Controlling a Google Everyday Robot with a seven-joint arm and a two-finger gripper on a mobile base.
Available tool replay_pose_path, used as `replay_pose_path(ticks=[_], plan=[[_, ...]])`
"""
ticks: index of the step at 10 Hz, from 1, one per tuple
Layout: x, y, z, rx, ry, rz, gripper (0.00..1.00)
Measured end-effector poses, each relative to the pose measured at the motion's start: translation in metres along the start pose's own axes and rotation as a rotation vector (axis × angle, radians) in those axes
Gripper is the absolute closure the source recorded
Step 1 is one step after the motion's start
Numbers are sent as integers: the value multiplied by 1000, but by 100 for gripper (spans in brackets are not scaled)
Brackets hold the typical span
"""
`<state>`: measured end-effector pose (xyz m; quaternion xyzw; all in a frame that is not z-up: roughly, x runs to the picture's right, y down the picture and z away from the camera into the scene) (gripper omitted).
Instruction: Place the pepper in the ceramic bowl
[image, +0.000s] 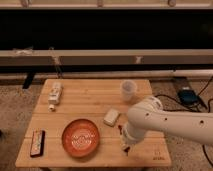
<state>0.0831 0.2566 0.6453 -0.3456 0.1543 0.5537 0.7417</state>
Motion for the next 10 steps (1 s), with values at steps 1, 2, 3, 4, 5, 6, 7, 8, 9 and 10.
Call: replay_pose_path(ticks=[1,2,3,4,5,6,7,8,9,10], plan=[[-1,19,-7,-2,-8,-47,100],[-4,34,-10,-6,-14,-81,100],[-12,54,-12,-17,-18,-131,98],[-19,70,-11,-26,-17,-168,91],[-26,81,-9,-30,-18,-193,83],[-36,95,-6,-33,-10,-216,73],[-48,111,-3,-39,-2,-239,61],[-56,121,0,-39,3,-252,53],[-67,136,4,-39,9,-270,41],[-74,148,7,-39,12,-283,31]])
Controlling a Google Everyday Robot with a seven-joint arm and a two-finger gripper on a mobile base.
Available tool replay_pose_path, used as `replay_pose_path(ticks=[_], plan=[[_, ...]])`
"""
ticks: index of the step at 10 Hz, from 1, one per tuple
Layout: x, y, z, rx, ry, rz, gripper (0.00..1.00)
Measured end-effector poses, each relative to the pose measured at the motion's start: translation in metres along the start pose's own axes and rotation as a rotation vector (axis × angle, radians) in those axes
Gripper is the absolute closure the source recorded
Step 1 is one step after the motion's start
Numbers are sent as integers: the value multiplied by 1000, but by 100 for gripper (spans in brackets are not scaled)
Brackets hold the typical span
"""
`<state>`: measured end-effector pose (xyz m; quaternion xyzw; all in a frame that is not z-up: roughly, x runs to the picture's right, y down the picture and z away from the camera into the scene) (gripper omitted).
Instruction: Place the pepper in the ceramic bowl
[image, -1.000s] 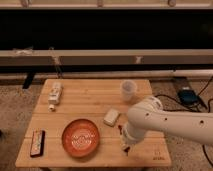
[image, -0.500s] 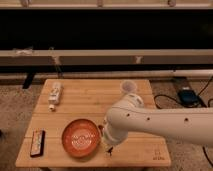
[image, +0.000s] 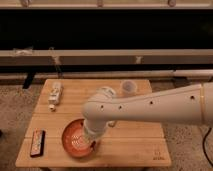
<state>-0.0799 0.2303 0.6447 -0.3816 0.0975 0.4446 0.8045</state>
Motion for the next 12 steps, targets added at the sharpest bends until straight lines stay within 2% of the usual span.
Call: replay_pose_path(ticks=[1,4,6,9,12], plan=[[-5,6,3,1,2,-10,23],[-13,14,11,9,7,-16,20],[-18,4,13,21,-5,-3,20],[-23,-27,1,27,-64,42,20],[-24,-27,1,26,-65,41,20]])
